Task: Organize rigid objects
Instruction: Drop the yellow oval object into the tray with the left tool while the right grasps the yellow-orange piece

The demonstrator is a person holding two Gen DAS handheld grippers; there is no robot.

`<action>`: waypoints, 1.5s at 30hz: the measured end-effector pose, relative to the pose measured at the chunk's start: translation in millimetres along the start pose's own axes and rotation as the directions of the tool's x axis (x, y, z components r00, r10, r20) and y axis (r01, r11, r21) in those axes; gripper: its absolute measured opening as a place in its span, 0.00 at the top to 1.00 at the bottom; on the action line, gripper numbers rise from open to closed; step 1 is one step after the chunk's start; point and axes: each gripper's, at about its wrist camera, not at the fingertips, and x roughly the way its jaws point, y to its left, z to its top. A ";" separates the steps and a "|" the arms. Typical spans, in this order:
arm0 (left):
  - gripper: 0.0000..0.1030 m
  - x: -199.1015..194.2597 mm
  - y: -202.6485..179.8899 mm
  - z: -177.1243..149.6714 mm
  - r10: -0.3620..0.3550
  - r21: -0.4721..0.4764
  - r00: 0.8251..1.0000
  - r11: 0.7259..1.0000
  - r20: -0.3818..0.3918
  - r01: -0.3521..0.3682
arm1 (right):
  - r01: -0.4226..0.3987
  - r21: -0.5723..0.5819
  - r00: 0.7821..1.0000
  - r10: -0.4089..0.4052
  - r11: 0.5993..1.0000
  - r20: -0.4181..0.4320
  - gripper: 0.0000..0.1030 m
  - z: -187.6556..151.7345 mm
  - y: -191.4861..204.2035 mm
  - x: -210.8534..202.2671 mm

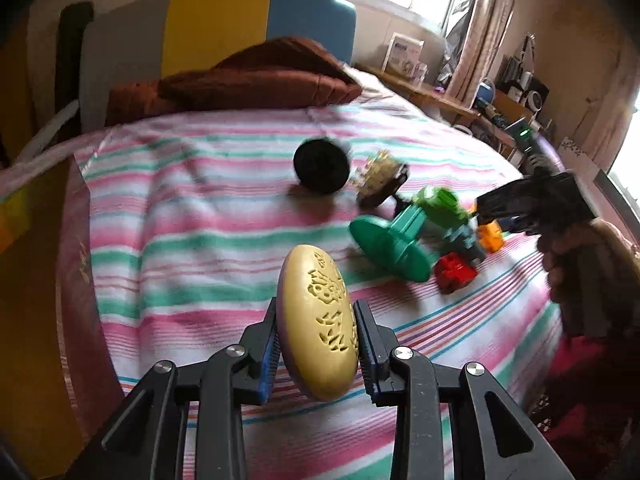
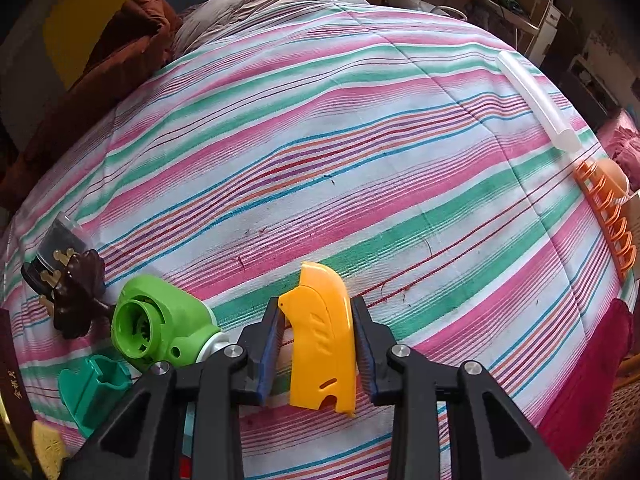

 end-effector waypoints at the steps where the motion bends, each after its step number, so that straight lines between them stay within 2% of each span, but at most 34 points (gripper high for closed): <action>1: 0.67 -4.8 -0.8 1.8 -0.001 0.005 1.000 1.000 0.012 0.001 | 0.011 -0.018 1.000 -0.011 1.000 0.008 0.67 -1.2 1.6 0.2; 8: 0.67 -47.0 10.2 12.7 0.033 -0.017 0.997 0.999 0.073 -0.032 | 0.048 -0.076 0.998 -0.046 0.996 0.031 0.70 -4.5 6.3 -1.4; 12: 0.67 -73.5 38.0 11.4 0.101 -0.068 0.991 0.993 0.086 -0.095 | 0.065 -0.093 0.997 -0.062 0.994 0.041 0.70 -7.5 10.1 -2.9; 16: 0.67 -102.3 74.8 4.6 0.189 -0.135 0.977 0.975 0.096 -0.176 | 0.070 -0.097 0.997 -0.066 0.993 0.044 0.70 -8.6 10.9 -3.0; 21: 0.67 -130.2 133.5 -17.0 0.341 -0.228 0.939 0.919 0.053 -0.321 | 0.081 -0.104 0.996 -0.076 0.991 0.050 0.70 -14.6 20.9 -6.9; 25: 0.67 -143.0 182.3 -41.3 0.455 -0.284 0.890 0.850 -0.027 -0.443 | 0.087 -0.110 0.995 -0.081 0.990 0.053 0.70 -16.5 24.1 -8.1; 30: 0.67 -146.4 231.7 -64.1 0.509 -0.349 0.853 0.784 -0.111 -0.514 | 0.093 -0.116 0.995 -0.087 0.989 0.056 0.70 -18.2 27.4 -10.5; 36: 0.67 -137.8 261.7 -75.2 0.540 -0.337 0.826 0.757 -0.161 -0.560 | 0.091 -0.116 0.995 -0.085 0.989 0.057 0.70 -18.5 27.2 -11.5; 39: 0.66 -132.4 272.9 -77.3 0.543 -0.328 0.820 0.752 -0.182 -0.571 | 0.090 -0.116 0.995 -0.084 0.989 0.057 0.70 -18.4 26.9 -11.1; 42: 0.65 -131.0 277.2 -75.1 0.576 -0.313 0.798 0.735 -0.178 -0.601 | 0.093 -0.118 0.995 -0.086 0.989 0.058 0.70 -18.6 26.8 -11.3; 45: 0.62 -138.2 275.9 -73.8 0.589 -0.313 0.793 0.733 -0.154 -0.604 | 0.096 -0.124 0.994 -0.090 0.988 0.058 0.70 -18.3 26.3 -11.1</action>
